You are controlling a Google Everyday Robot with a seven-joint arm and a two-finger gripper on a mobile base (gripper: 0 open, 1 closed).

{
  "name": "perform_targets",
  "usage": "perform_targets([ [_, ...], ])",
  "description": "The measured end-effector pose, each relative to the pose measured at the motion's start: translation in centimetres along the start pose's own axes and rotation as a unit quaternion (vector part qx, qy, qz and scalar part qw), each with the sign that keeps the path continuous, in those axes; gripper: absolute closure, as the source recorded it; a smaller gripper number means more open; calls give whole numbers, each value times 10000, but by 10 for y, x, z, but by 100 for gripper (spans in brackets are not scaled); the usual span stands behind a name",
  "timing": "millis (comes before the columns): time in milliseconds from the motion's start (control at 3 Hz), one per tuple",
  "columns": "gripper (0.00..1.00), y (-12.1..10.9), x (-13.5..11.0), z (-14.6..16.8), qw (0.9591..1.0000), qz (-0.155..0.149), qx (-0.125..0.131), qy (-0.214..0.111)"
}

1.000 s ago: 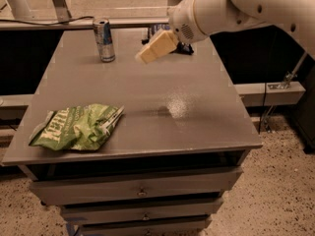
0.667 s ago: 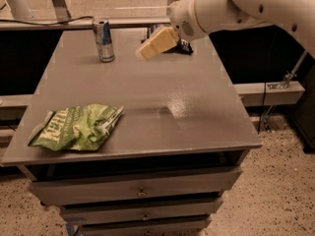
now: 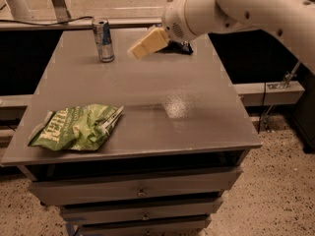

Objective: Move redbull can near green jalapeno chip bag

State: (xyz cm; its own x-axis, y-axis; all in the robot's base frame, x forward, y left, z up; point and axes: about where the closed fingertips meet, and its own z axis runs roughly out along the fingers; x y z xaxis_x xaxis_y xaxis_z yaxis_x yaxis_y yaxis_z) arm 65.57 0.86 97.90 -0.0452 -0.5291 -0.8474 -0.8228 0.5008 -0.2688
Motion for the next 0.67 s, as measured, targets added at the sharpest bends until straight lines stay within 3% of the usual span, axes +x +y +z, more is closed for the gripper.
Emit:
perform_targets([
  [667, 0, -17, -9, 92, 9964, 397, 323, -670],
])
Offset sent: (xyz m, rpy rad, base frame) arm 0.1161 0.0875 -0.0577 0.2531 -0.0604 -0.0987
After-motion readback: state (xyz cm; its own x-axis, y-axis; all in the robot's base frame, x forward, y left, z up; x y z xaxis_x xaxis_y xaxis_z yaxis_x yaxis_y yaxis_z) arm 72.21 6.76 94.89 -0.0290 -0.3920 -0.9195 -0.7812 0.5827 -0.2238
